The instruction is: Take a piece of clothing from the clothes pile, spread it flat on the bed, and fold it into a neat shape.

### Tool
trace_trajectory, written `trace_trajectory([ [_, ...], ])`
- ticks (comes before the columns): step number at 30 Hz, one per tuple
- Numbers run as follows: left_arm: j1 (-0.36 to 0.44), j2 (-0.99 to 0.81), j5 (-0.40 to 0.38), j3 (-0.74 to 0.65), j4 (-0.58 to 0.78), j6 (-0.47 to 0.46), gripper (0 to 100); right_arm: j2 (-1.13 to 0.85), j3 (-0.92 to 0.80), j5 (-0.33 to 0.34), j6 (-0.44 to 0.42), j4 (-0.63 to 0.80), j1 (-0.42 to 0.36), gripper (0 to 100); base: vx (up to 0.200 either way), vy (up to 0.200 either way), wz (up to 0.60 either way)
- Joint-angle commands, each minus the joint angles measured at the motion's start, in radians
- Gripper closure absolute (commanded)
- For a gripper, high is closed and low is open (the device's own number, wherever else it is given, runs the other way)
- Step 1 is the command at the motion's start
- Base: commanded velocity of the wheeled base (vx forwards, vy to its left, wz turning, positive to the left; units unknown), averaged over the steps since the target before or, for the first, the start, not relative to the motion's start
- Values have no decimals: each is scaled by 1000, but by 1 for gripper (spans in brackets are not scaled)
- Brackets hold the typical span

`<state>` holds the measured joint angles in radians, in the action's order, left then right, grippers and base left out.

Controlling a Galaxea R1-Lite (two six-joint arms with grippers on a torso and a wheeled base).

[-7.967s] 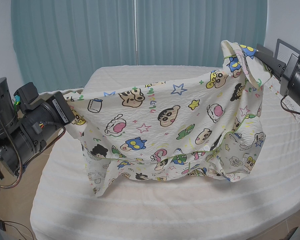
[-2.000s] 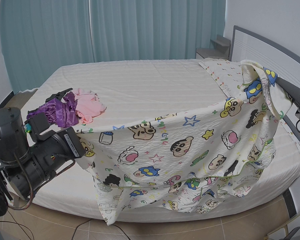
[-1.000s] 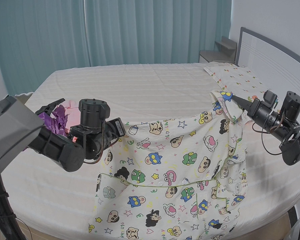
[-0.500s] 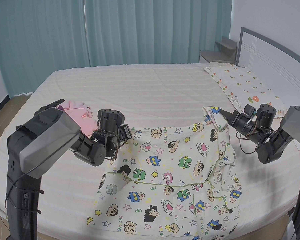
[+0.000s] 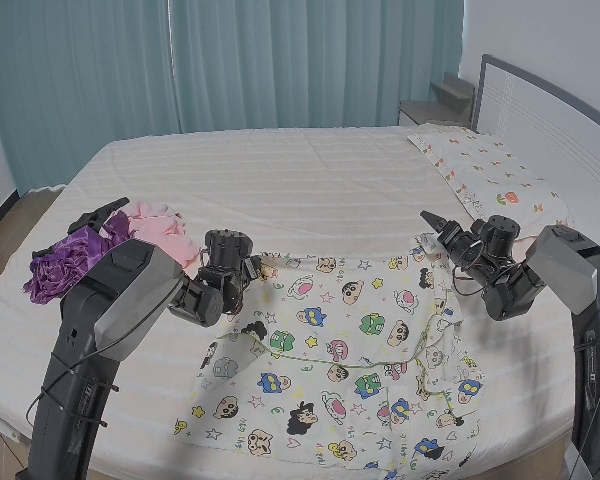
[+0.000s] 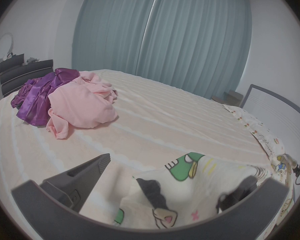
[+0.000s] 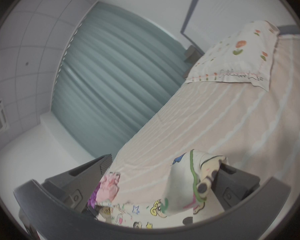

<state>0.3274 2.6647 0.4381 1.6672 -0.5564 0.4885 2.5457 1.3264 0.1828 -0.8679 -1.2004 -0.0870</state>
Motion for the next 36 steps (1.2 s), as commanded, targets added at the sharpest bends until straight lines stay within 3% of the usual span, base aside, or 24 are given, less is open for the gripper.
trace_trajectory([
  [1,-56,60,8,43,4,-21,0,77,129,-78,-72,124,10,0,0,0,0],
  [11,-131,67,10,63,3,-36,0,59,140,-115,-91,176,26,0,0,0,0],
  [15,-131,41,8,49,4,-34,0,-12,14,-83,-51,182,62,0,0,0,0],
  [22,-131,-121,-10,-116,21,2,0,-168,-365,57,242,167,145,0,0,0,0],
  [23,-131,-166,-38,-175,18,32,0,-200,-458,106,311,153,164,0,0,0,0],
  [27,-126,-318,-156,-366,15,156,0,-249,-653,219,435,116,199,0,0,0,0],
  [32,-103,-440,-211,-616,-51,265,0,-248,-754,233,512,108,202,0,0,0,0],
  [34,-103,-453,-214,-652,-77,275,0,-246,-762,233,527,108,201,0,0,0,0],
  [36,-90,-483,-219,-774,-185,294,0,-240,-777,225,569,108,191,0,0,0,0],
])
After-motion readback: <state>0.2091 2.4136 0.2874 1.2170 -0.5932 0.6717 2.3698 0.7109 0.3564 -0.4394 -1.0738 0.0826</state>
